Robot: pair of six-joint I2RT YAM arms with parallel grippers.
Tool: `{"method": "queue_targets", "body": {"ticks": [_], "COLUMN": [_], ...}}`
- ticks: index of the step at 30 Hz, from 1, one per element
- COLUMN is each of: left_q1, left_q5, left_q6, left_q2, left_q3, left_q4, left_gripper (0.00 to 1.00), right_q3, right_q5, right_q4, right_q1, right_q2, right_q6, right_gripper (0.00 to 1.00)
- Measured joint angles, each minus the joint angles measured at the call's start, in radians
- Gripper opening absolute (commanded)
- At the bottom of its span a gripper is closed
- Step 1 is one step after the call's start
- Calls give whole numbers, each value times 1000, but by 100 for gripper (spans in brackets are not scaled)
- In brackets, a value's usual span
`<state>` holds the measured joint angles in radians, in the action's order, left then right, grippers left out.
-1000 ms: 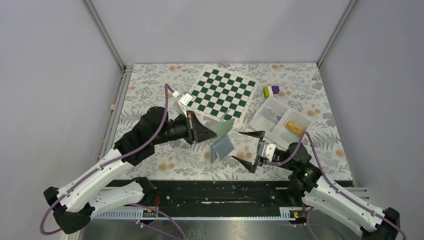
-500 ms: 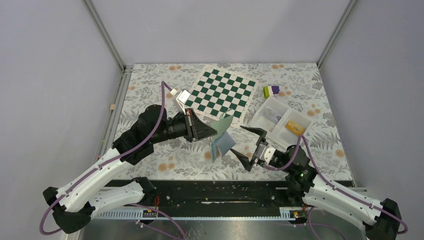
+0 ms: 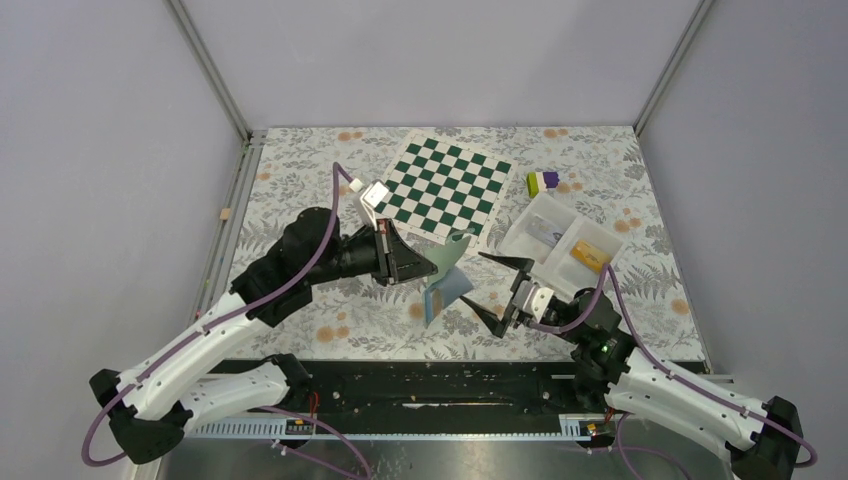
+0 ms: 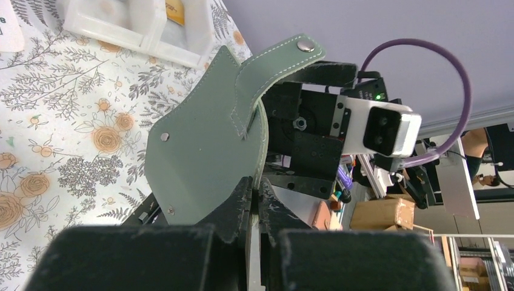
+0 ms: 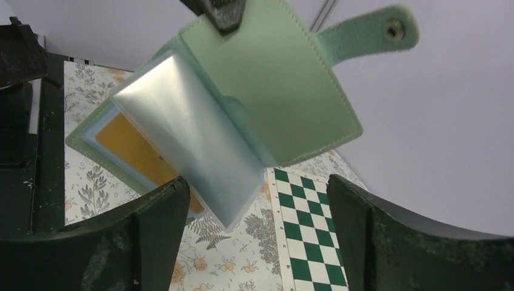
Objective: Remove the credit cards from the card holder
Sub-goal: Open the card holder at the center of the board.
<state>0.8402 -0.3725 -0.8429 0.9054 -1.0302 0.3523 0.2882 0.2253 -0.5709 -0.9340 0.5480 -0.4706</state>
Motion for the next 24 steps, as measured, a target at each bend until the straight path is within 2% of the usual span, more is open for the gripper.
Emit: {"method": "queue_targets", "body": {"ticks": [5, 14, 21, 24], "left_q1": [0, 0, -1, -1], "left_q5": [-35, -95, -174, -202], "left_q6": [19, 105, 219, 248], "left_q2": [27, 46, 72, 73], "left_q3": [2, 6, 6, 6], "left_q4": [9, 17, 60, 65], "left_gripper": [0, 0, 0, 0], "right_q3": [27, 48, 97, 108], "right_q5": [-1, -3, 14, 34], "right_q4": [15, 53, 143, 157], "right_q1": [0, 0, 0, 0], "right_q2": [4, 4, 7, 10], "right_q6": [8, 19, 18, 19], "right_gripper": [91, 99, 100, 96]}}
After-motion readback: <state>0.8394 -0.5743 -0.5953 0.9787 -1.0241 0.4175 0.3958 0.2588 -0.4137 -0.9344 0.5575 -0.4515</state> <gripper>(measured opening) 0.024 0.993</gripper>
